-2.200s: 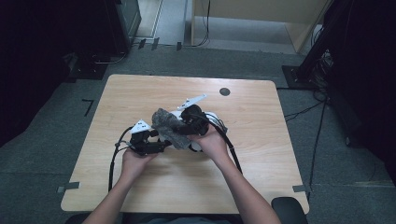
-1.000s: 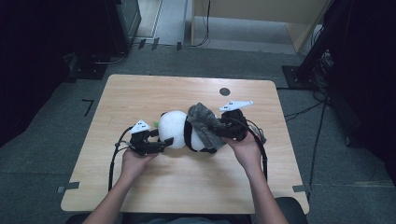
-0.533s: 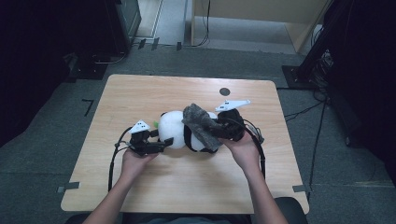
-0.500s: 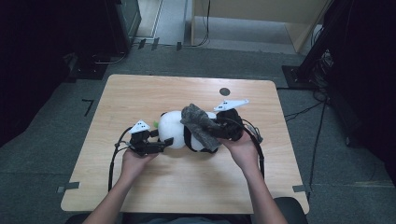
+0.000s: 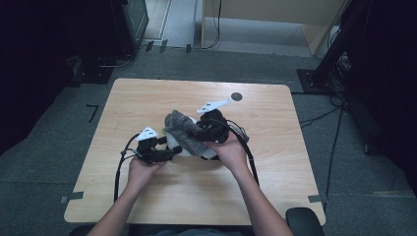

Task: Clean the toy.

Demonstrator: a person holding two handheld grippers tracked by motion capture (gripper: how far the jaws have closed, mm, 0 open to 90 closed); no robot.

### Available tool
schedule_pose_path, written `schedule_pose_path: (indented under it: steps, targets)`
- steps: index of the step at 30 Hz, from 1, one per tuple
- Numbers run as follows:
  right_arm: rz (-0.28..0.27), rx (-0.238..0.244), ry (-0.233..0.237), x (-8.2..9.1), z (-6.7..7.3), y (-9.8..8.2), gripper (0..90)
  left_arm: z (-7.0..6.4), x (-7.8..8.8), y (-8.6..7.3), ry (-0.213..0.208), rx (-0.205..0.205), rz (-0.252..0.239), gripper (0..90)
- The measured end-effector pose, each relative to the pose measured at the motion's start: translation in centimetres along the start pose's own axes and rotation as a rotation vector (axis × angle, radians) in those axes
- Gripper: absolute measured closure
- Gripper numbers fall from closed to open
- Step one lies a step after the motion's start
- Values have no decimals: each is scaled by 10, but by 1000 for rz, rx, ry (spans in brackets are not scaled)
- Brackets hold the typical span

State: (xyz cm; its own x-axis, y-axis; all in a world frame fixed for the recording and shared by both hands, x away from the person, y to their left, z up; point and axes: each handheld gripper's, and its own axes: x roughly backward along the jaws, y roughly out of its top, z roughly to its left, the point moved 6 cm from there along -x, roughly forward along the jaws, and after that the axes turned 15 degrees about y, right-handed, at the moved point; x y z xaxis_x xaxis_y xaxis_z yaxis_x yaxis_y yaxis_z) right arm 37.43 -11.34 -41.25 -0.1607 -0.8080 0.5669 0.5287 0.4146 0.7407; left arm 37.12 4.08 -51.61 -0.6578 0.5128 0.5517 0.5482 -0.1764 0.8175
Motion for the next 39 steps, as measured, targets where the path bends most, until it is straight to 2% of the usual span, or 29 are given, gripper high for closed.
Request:
schedule_pose_path:
  steps: [4, 7, 13, 17, 20, 21, 24, 25, 26, 27, 28, 33, 35, 39]
  targets:
    - [13, -3, 18, -17, -3, 4, 713, 0, 0, 0, 0, -2, -3, 230]
    - [40, -12, 8, -27, -8, 2, 713, 0, 0, 0, 1, 0, -5, 230]
    - [49, -13, -8, -27, -12, -2, 712, 0, 0, 0, 0, 0, -3, 231]
    - [43, -26, -16, -17, -16, -7, 712, 0, 0, 1, -2, 1, -1, 231]
    - [31, -40, -43, -1, -22, -14, 712, 0, -1, 1, -2, 5, -3, 231]
    - [31, -40, -43, -1, -22, -14, 712, 0, -1, 1, -2, 5, -3, 231]
    - [12, -45, -76, 17, -27, -21, 708, 0, -1, 1, -3, 3, -4, 231]
    - [12, -45, -76, 17, -27, -21, 708, 0, -1, 1, -3, 3, -4, 231]
    - [5, -48, -91, 26, -30, -24, 705, 0, -1, 1, -2, 2, -4, 231]
    - [5, -48, -91, 26, -30, -24, 705, 0, -1, 1, -2, 2, -4, 231]
    - [1, -46, -110, 36, -31, -26, 701, 0, -1, 1, -2, 2, -3, 231]
    - [3, -37, -145, 52, -32, -30, 698, 0, -1, 1, -2, 1, -4, 231]
    - [2, -18, -171, 62, -34, -32, 703, 0, -1, 1, -3, 0, -4, 231]
    - [-2, -19, -186, 72, -37, -39, 710, 0, -1, 1, -2, -4, -5, 231]
